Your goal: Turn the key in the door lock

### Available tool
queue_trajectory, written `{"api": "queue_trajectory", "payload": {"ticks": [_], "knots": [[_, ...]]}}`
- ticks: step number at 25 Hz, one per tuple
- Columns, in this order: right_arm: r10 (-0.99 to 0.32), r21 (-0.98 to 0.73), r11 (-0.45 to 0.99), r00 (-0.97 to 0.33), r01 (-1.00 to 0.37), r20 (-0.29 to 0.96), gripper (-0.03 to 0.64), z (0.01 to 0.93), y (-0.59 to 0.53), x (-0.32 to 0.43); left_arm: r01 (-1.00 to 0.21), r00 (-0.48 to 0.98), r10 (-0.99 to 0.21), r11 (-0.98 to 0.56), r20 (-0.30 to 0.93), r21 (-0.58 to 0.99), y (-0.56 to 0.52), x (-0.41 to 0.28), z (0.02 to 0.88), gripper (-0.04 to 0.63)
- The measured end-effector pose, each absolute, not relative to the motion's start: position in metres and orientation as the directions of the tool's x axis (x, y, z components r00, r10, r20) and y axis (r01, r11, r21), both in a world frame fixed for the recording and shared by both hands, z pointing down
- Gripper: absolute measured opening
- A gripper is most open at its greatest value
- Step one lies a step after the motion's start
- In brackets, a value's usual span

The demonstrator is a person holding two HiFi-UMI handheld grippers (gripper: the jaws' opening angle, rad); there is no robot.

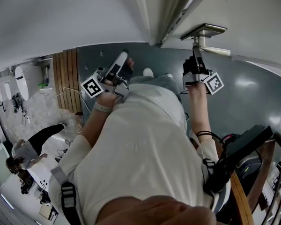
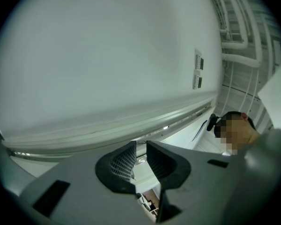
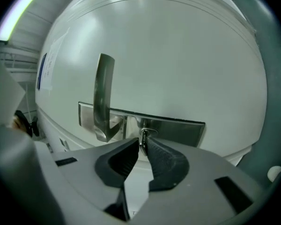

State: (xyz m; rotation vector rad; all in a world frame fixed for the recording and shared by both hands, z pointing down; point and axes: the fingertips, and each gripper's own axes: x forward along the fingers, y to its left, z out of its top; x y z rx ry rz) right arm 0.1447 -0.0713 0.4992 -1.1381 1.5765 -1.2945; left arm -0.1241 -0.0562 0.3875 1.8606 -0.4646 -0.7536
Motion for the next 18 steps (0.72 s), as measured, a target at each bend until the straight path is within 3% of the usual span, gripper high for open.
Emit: {"api": "queue_trajectory", "payload": {"ticks": [5, 7, 9, 11, 13, 14, 16, 18], "knots": [[-0.945, -0.922, 0.126, -0.327, -0.365, 0.0, 0.064, 0.49, -0.053, 0.155, 0.022, 0.727, -0.623, -0.398, -0.288, 0.917, -0.059, -0.125, 0.388, 0.055], [-0.942, -0.828, 0.184, -0.335, -0.53, 0.005, 0.064, 0.474, -0.044, 0.162, 0.027, 0.728, -0.621, -0.398, -0.291, 0.917, -0.061, -0.125, 0.388, 0.055], [-0.924, -0.554, 0.272, -0.375, -0.787, 0.078, 0.064, 0.457, -0.035, 0.156, 0.034, 0.728, -0.618, -0.398, -0.296, 0.917, -0.061, -0.124, 0.386, 0.055], [-0.898, -0.015, 0.373, -0.365, -0.928, 0.248, 0.064, 0.451, -0.028, 0.14, 0.042, 0.73, -0.614, -0.398, -0.3, 0.916, -0.059, -0.124, 0.383, 0.055], [-0.89, 0.522, 0.435, -0.26, -0.734, 0.375, 0.063, 0.455, -0.026, 0.121, 0.048, 0.733, -0.609, -0.397, -0.302, 0.916, -0.059, -0.125, 0.383, 0.055], [-0.896, 0.686, 0.436, -0.211, -0.582, 0.391, 0.063, 0.461, -0.026, 0.114, 0.051, 0.734, -0.608, -0.396, -0.303, 0.917, -0.06, -0.125, 0.385, 0.055], [-0.909, 0.837, 0.416, -0.16, -0.355, 0.384, 0.063, 0.474, -0.027, 0.107, 0.052, 0.732, -0.61, -0.394, -0.303, 0.918, -0.058, -0.126, 0.387, 0.055], [-0.907, 0.861, 0.42, -0.15, -0.286, 0.393, 0.063, 0.482, -0.029, 0.105, 0.048, 0.73, -0.613, -0.396, -0.302, 0.917, -0.053, -0.126, 0.388, 0.055]]}}
